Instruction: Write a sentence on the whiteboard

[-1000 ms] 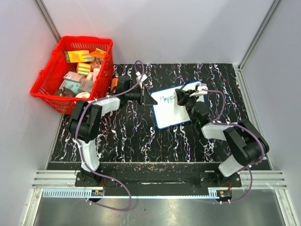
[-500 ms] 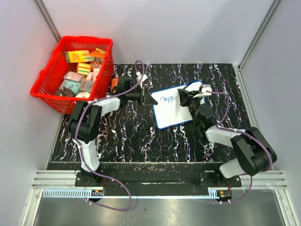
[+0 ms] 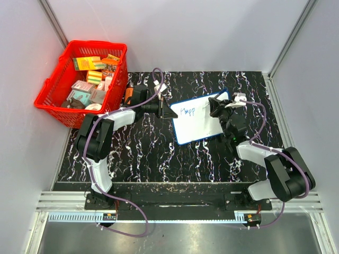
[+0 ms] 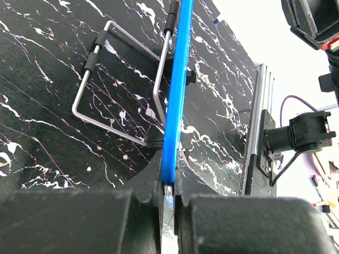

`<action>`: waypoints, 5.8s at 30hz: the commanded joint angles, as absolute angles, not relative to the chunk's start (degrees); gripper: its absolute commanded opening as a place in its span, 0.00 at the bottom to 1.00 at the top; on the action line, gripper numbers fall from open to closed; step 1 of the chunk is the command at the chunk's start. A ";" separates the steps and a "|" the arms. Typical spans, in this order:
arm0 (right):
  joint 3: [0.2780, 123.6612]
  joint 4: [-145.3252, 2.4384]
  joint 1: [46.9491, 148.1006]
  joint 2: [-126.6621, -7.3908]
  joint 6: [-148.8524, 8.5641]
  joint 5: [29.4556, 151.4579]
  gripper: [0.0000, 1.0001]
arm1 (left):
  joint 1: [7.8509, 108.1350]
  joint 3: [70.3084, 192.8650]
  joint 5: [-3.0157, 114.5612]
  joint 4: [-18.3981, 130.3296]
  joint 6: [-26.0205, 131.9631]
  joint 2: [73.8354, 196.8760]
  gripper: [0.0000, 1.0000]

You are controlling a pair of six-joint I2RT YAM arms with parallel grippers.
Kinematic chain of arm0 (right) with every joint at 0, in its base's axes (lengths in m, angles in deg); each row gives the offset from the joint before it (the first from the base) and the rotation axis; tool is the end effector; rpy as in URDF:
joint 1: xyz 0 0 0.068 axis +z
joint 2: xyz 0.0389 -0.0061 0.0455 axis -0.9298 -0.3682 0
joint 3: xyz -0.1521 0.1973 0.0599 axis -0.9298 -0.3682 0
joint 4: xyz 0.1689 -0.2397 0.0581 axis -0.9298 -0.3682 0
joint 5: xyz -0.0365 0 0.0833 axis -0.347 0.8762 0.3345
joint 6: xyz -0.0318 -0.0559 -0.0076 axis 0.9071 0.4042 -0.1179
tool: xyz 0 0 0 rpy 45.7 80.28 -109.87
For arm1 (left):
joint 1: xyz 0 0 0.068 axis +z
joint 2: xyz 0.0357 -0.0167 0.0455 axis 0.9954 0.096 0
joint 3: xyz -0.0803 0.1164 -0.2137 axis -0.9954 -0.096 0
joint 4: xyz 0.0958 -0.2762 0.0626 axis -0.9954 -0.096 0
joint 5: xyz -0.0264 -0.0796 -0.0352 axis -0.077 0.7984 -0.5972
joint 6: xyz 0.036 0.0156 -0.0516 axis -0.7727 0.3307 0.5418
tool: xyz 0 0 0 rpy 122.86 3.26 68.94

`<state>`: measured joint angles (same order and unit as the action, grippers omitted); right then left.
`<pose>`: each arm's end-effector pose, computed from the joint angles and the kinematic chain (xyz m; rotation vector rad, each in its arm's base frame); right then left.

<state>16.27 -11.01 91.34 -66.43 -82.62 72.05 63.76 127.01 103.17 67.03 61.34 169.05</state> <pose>0.3061 0.1193 0.1953 0.1122 1.4240 0.4772 0.4005 -0.1962 0.1543 0.6536 2.0261 -1.4260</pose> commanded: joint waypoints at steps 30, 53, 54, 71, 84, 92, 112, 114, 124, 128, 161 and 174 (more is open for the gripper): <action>24.74 -12.67 90.37 -71.90 -84.95 80.45 0.00 | 63.05 126.39 95.94 61.69 54.22 169.20 0.00; 20.18 -11.26 90.28 -72.87 -85.48 80.44 0.00 | 62.96 126.92 95.76 61.25 54.14 169.28 0.00; 20.09 -11.17 90.28 -73.04 -85.56 80.62 0.00 | 62.96 126.92 95.76 61.33 54.14 169.20 0.00; 22.55 -5.55 90.28 -71.20 -84.60 81.59 0.00 | 62.96 126.92 95.85 61.24 54.05 169.28 0.00; 24.83 -8.18 90.28 -73.75 -84.16 78.77 0.00 | 62.96 126.57 96.03 61.33 53.87 169.20 0.00; 24.30 -9.15 90.37 -74.80 -84.60 77.89 0.00 | 62.96 126.57 96.03 61.42 53.87 169.11 0.00; 21.93 -7.57 90.28 -71.90 -83.89 77.63 0.00 | 62.96 126.57 95.94 61.42 54.05 169.20 0.00; 21.67 -7.57 90.20 -72.08 -83.81 76.93 0.00 | 62.96 126.30 95.94 61.51 54.05 169.20 0.00; 21.32 -7.48 90.28 -74.54 -83.81 76.66 0.00 | 62.96 126.30 95.94 61.60 53.96 169.28 0.00; 21.32 -7.57 90.28 -75.06 -83.81 75.79 0.00 | 62.96 126.30 95.94 61.51 53.87 169.20 0.00; 22.90 -10.20 90.28 -74.10 -83.55 75.35 0.00 | 62.87 125.77 95.68 61.68 53.70 169.11 0.00; 21.50 -11.34 90.28 -73.31 -82.58 72.71 0.00 | 62.87 125.78 95.59 61.51 53.70 168.93 0.00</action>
<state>21.36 -10.58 90.40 -74.30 -84.59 76.14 63.72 127.21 102.78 65.41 61.05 169.05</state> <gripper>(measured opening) 0.059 0.080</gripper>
